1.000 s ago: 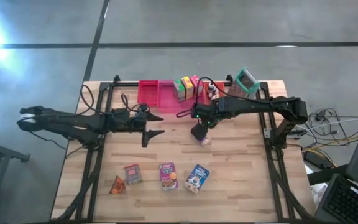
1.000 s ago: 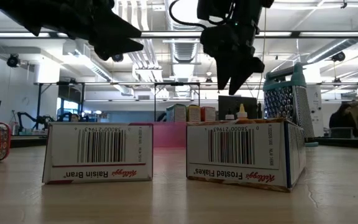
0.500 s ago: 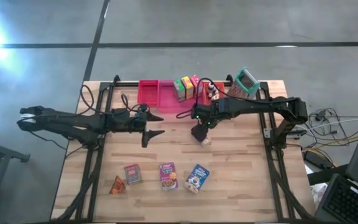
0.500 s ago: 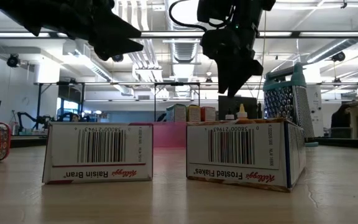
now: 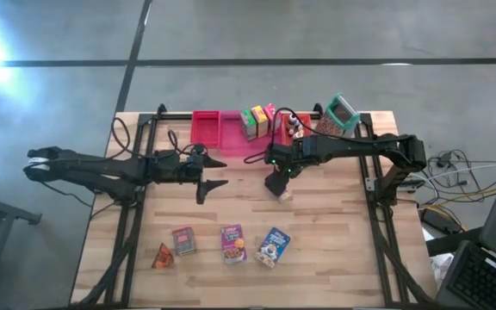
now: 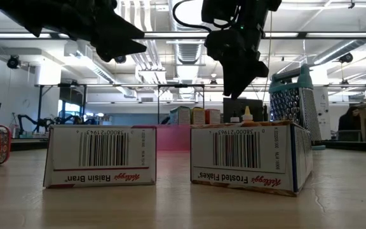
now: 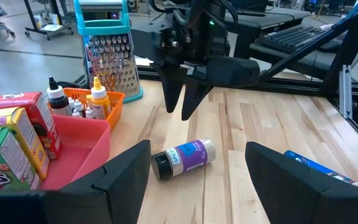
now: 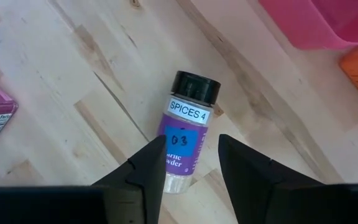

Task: Pick & Place Kitchen Items
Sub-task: Put the purple seasoning bottle into the red bin

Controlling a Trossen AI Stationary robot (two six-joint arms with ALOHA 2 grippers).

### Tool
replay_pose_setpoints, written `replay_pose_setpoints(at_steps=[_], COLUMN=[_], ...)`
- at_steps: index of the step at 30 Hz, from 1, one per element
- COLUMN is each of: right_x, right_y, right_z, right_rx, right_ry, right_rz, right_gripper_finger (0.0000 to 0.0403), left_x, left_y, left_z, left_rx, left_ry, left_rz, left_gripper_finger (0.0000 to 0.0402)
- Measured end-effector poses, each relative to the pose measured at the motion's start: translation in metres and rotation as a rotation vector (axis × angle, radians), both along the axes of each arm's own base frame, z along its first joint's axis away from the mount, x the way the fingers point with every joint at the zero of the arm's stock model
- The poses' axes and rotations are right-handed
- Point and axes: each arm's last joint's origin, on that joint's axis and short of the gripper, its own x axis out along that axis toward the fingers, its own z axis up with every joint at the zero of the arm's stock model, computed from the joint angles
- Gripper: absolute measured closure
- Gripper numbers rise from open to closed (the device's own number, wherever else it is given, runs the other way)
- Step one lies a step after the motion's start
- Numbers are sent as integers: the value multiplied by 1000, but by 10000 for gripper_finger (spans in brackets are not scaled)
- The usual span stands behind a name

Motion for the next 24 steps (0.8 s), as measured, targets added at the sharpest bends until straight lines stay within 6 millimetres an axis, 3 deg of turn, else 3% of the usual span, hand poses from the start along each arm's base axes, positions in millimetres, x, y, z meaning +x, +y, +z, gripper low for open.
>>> replay_pose_setpoints(at_steps=[24], right_x=[3], right_y=[0], right_z=[1], right_rx=[-4], right_ry=[-31], right_rz=[0], right_gripper_finger=[351], left_x=[0], left_y=[0], left_z=[0], left_rx=[0], left_ry=[0], left_rz=[-1], left_gripper_finger=[133])
